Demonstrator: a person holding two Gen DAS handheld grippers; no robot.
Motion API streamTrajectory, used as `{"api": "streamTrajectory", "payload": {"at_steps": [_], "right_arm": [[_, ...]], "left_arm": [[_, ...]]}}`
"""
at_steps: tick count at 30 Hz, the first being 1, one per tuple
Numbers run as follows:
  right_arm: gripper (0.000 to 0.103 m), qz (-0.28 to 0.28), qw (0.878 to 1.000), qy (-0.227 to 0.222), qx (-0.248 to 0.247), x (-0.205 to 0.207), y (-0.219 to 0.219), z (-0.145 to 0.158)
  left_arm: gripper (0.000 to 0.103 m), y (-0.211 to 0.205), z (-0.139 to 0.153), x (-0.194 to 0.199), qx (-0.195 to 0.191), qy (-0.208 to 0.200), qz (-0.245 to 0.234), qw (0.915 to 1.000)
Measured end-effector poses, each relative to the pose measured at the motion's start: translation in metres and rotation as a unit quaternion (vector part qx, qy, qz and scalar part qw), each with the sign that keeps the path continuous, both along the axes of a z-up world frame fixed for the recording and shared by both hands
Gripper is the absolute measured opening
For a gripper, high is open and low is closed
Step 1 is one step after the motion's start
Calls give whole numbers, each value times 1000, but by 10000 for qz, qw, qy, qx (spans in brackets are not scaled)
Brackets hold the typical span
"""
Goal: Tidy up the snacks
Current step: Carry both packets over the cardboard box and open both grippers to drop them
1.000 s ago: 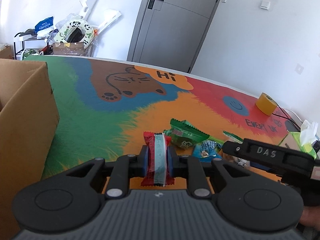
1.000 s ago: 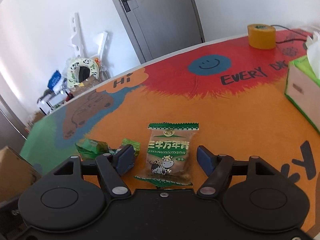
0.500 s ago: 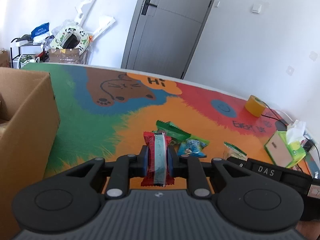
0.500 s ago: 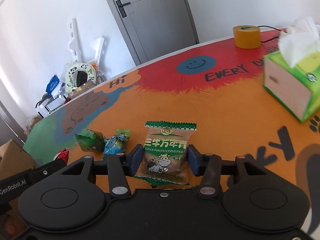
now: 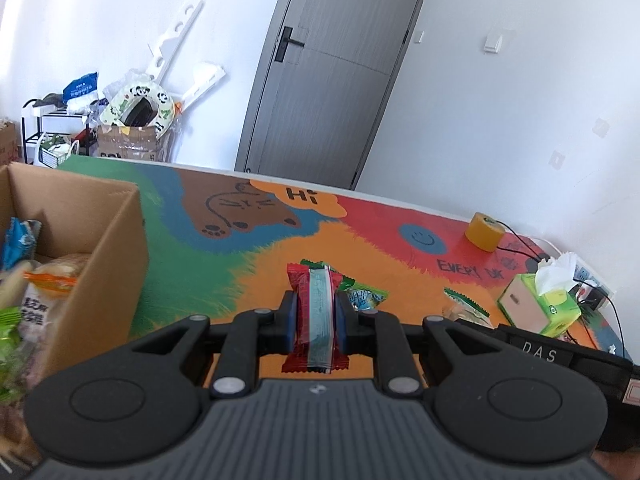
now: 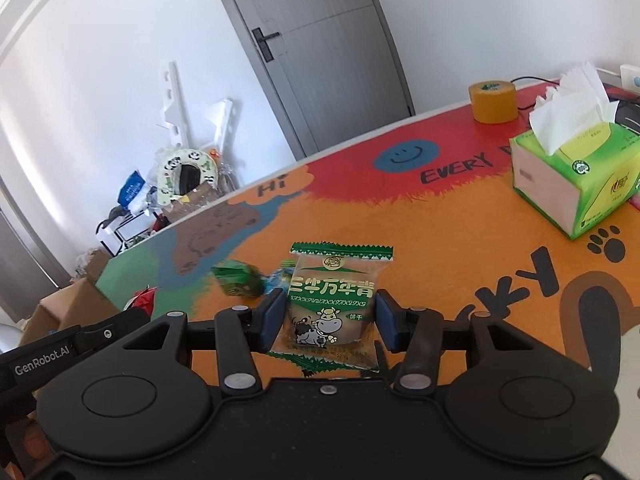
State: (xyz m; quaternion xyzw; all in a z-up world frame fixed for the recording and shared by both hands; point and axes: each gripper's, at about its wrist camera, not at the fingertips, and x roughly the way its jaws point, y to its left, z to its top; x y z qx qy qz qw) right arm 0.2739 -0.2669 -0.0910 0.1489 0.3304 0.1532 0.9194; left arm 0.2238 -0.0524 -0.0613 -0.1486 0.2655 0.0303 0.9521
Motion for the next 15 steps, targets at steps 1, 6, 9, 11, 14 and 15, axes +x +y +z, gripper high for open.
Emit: {"api": "streamTrajectory", "payload": {"at_steps": [1,6,9,11,14,15], "right_arm": [[49,18,10000,-29,10,-3,1,2],[49,106,9998,-170,35,-17,4,11],[49,145,9996,-245,42,-25,6,15],[49,170,9994,-302,64,-30,7,19],[49,227,9990,-369,89,-38,7,23],[49,244,9989,-392,89,-42,8,24]], "left_arm": [[18,1,2,-4,1,-29,15,10000],[18,4,9,-19,3,-140,77,9999],[18,6,13,-29,-8,-209,108,9997],[18,8,16,-36,-6,-265,123,9996],[18,9,21,-46,-6,-351,140,9993],[18,10,23,-51,-5,-378,145,9992]]}}
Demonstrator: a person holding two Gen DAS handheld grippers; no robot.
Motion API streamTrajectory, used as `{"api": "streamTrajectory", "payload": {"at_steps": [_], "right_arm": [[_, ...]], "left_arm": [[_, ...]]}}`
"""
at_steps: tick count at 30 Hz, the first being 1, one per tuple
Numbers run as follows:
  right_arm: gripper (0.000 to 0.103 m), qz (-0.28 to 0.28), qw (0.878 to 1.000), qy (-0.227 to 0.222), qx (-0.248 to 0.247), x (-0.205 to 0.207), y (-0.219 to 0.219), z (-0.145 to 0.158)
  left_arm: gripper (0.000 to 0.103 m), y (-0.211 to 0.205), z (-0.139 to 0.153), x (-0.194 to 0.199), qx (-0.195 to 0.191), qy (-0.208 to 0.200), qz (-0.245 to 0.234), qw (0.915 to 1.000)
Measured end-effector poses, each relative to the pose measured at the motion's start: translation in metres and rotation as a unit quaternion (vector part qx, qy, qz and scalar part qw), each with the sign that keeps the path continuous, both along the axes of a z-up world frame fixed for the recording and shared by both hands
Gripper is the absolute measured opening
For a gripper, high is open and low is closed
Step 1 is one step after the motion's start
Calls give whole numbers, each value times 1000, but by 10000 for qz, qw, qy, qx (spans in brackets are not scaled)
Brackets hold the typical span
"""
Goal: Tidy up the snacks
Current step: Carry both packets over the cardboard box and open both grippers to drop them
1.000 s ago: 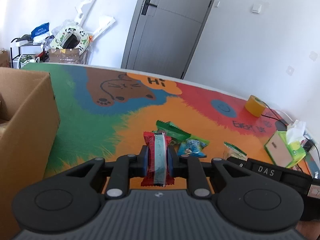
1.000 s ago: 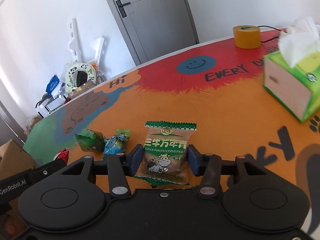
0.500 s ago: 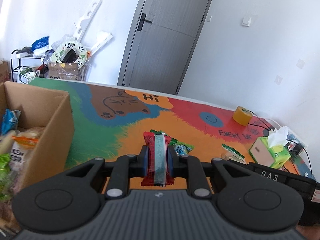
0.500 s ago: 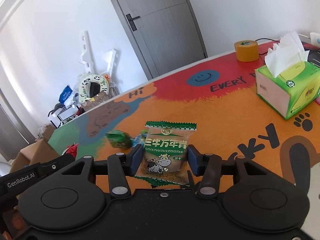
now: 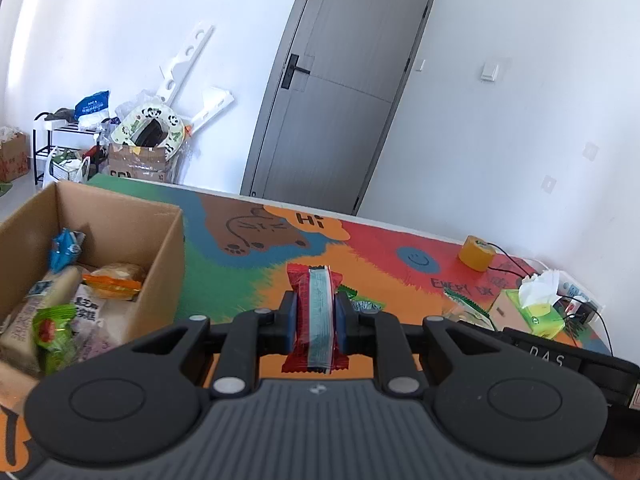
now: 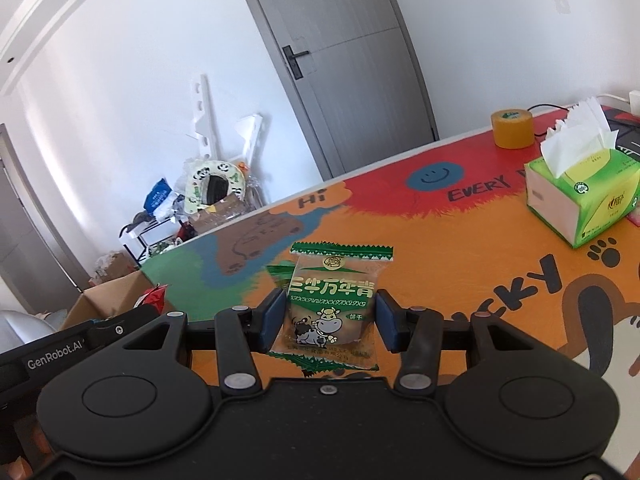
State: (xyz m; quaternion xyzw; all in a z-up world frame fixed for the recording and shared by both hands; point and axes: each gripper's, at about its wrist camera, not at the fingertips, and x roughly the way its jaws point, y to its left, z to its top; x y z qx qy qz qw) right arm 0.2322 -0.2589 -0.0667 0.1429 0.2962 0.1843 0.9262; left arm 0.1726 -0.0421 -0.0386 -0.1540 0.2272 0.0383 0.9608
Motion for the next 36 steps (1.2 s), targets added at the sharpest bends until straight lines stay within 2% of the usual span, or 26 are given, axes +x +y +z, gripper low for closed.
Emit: {"api": "streamTrajectory", "payload": {"at_steps": [19,36], "right_arm": [[49,279,9988,-393,-13,-38,22,32],[49,842,9956,-407,-3,-44,72,39]], "left_arm": [[18,26,27,-48,7,-406,284,9988],[18,85,39,-66,57,-447,816,9956]]}}
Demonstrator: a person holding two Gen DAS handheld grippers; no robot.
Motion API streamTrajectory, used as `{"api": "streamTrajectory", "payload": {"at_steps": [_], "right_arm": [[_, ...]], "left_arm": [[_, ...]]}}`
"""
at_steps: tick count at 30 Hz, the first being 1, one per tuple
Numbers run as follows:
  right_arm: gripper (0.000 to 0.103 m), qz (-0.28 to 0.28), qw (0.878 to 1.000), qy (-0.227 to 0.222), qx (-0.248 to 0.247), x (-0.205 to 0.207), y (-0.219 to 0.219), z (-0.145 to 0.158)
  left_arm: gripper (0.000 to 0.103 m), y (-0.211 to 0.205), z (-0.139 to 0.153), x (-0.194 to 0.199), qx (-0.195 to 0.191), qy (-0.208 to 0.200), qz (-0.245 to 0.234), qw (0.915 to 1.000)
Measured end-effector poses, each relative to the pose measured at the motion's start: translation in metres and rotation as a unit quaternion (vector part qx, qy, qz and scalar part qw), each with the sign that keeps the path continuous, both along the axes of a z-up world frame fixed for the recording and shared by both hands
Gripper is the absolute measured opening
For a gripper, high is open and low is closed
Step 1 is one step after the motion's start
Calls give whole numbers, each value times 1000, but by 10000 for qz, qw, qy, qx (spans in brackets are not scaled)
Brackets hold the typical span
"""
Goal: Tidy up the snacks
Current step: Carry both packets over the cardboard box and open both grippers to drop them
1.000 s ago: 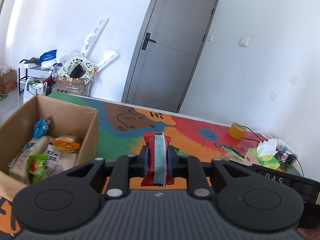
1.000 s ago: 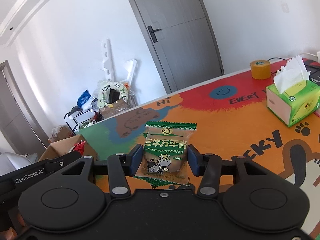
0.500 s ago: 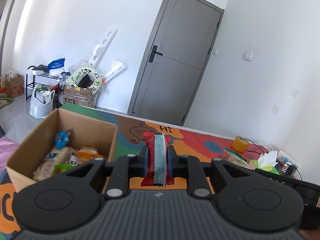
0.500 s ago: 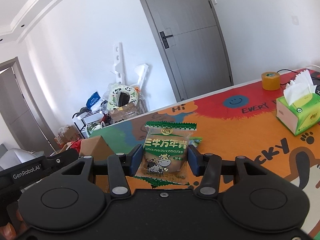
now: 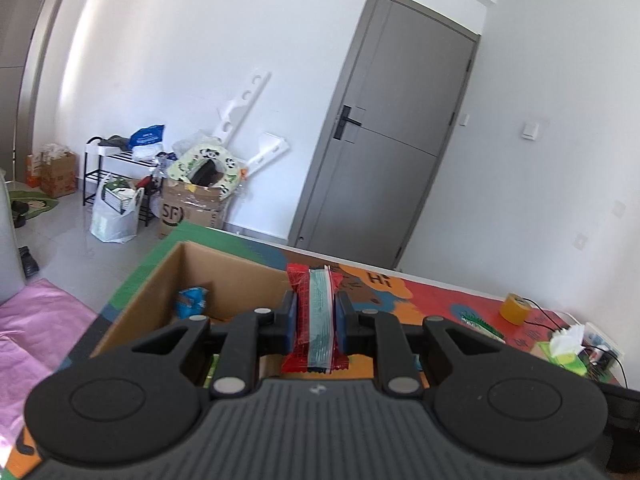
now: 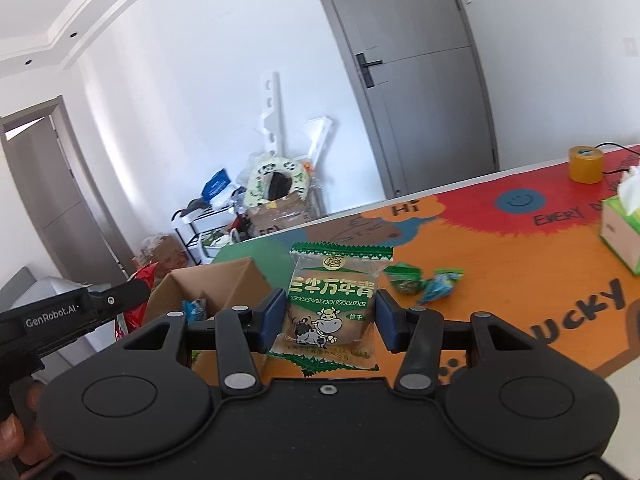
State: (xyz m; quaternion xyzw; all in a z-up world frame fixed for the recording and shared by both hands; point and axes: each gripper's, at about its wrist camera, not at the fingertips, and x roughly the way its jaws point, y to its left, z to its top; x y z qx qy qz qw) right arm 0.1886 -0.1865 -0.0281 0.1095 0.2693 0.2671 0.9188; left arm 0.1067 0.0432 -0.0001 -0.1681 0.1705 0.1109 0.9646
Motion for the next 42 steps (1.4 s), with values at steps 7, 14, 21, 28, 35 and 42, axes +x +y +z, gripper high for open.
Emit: {"api": "streamTrajectory", "payload": {"at_steps": [7,14,21,28,35,42], "right_arm": [[49,246,9997,7,-23,4,27,1],[49,426,9990,37,-94,9,56,0],[49,530,9984,16,-170,15,83,4],[49,596,9981,45,-158,24,99,6],[49,552,9983,86,-177,32,106,7],[49,577,9981,117,-203,34,113,8]], "left_arm": [[18,27,-6,3,-80,82,189,9998],[18,52,-17,9,-178,219,323,9991],[18,68,-27,24,-275,339,295,9986],[18,74,-27,43,-263,383,236,9986],[19,75,-28,61,-363,428,129,9983],[26,83,-26,53,-463,398,273,9978]]}}
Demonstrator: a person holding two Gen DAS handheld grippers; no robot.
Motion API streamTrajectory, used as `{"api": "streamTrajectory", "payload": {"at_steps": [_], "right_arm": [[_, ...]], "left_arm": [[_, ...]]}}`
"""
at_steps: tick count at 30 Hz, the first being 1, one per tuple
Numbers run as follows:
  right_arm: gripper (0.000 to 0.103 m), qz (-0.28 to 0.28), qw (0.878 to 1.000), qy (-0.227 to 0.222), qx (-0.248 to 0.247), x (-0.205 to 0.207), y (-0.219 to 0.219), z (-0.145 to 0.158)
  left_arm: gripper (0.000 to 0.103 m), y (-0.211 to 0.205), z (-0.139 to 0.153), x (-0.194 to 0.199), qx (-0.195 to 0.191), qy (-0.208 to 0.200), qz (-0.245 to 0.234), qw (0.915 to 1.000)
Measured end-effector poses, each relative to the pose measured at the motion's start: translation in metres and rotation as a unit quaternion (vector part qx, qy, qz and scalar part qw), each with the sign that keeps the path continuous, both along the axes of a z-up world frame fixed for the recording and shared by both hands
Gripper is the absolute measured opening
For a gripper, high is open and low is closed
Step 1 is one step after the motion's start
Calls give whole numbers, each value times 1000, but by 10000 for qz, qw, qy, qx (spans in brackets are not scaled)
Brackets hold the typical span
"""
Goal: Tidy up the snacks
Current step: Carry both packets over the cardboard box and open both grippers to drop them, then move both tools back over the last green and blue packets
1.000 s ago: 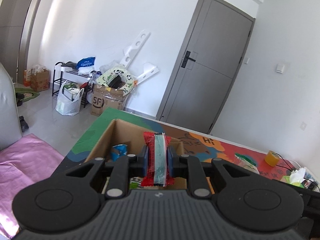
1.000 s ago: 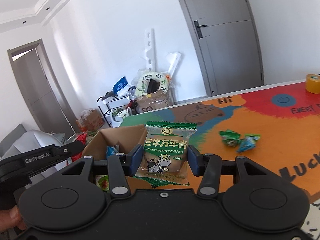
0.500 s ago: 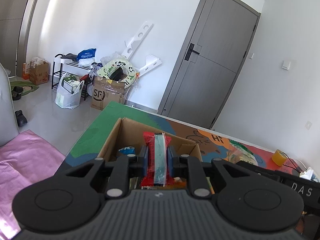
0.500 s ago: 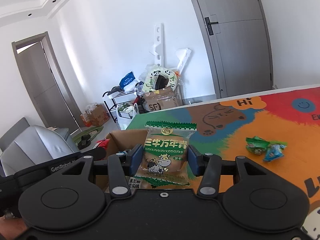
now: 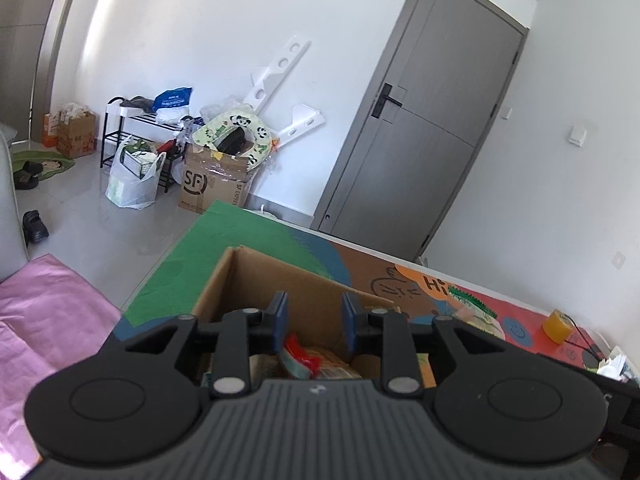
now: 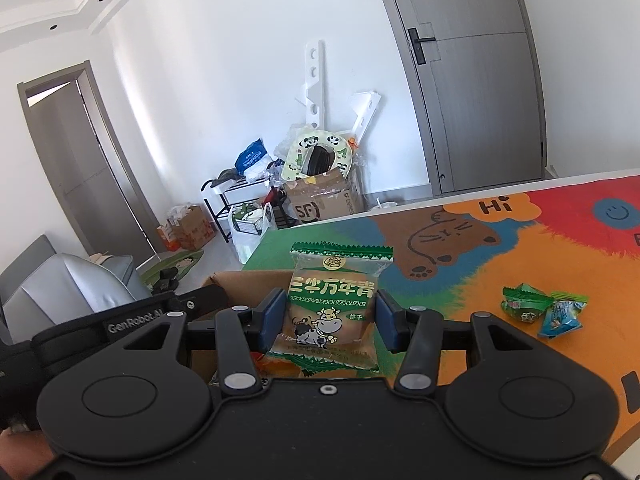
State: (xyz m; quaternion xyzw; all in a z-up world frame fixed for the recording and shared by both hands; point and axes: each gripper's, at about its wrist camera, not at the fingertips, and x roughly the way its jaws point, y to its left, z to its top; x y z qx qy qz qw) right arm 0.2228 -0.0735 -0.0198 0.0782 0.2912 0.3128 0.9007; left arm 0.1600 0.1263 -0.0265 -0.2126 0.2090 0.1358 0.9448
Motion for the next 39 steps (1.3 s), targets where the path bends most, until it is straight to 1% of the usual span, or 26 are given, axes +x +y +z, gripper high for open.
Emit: {"api": "streamTrajectory", "payload": {"at_steps": [7,11,16,19,20,21,27,30,32,34,39], "right_arm": [[49,145,9999,49,33,4,16,1],[49,231,9996,129,27,6,29,0],[49,444,9989,109,41,6,49,5],[50,584,9983,69,49,9,63,8],[55,656,9978,70,84,10,67,8],[63,651,9978,105,101,11,67,7],[64,499,9986,168,75,7,54,6],[64,406,9990,195,76,2,42,5],[64,319,9993,210,60,0,33,5],[64,258,9994,209,61,-2,24,4],[64,113,9997,212,69,-6,-1,3]], "left_arm": [[27,9,7,-21,22,-60,159,9999],[28,18,11,-29,-45,-93,262,9996],[29,26,17,-40,-71,-156,367,9992],[32,31,20,-47,-59,-196,456,9988],[33,33,21,-49,-64,-207,495,9985],[33,36,21,-52,-66,-210,541,9983],[34,41,22,-56,-99,-170,651,9977],[40,34,23,-54,-94,-170,589,9981],[47,27,23,-52,-70,-174,517,9985],[52,20,23,-51,-43,-177,448,9988],[59,2,20,-44,12,-141,273,9995]]}}
